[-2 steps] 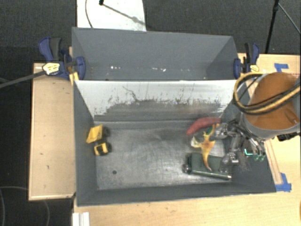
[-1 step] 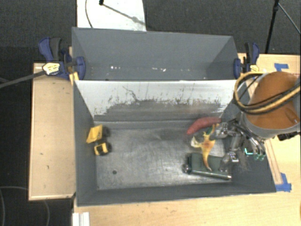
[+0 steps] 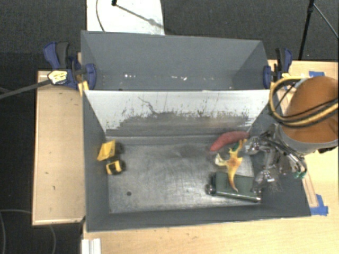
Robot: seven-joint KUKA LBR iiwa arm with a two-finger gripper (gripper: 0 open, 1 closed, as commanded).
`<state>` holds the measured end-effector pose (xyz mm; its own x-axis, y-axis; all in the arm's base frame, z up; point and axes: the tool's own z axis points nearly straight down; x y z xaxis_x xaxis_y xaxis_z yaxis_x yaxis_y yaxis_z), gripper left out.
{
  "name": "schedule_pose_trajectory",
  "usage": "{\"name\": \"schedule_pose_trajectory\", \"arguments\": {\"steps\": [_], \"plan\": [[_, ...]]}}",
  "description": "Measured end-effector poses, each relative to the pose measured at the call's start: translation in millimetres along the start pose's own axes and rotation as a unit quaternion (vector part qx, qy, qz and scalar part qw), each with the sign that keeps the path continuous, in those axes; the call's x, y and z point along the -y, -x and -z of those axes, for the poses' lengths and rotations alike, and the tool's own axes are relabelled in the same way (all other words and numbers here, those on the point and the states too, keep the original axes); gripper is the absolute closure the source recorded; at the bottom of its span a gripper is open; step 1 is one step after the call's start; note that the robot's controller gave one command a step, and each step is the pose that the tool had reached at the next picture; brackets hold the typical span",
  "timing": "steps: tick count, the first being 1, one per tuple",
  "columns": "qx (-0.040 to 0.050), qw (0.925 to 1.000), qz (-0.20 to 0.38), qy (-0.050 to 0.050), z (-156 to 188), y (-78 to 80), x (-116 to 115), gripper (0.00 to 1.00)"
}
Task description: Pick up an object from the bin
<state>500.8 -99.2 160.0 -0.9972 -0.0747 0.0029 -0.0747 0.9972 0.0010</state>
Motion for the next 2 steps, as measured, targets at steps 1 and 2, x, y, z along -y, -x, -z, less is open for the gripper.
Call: {"name": "schedule_pose_trajectory", "arguments": {"steps": [1,2], "plan": [[0.0032,0.9833,0.182,-0.001,-54.0,66.6,-17.7,1.00],[0.0033,0.9832,0.182,-0.001,-54.0,66.6,-17.7,1.00]]}}
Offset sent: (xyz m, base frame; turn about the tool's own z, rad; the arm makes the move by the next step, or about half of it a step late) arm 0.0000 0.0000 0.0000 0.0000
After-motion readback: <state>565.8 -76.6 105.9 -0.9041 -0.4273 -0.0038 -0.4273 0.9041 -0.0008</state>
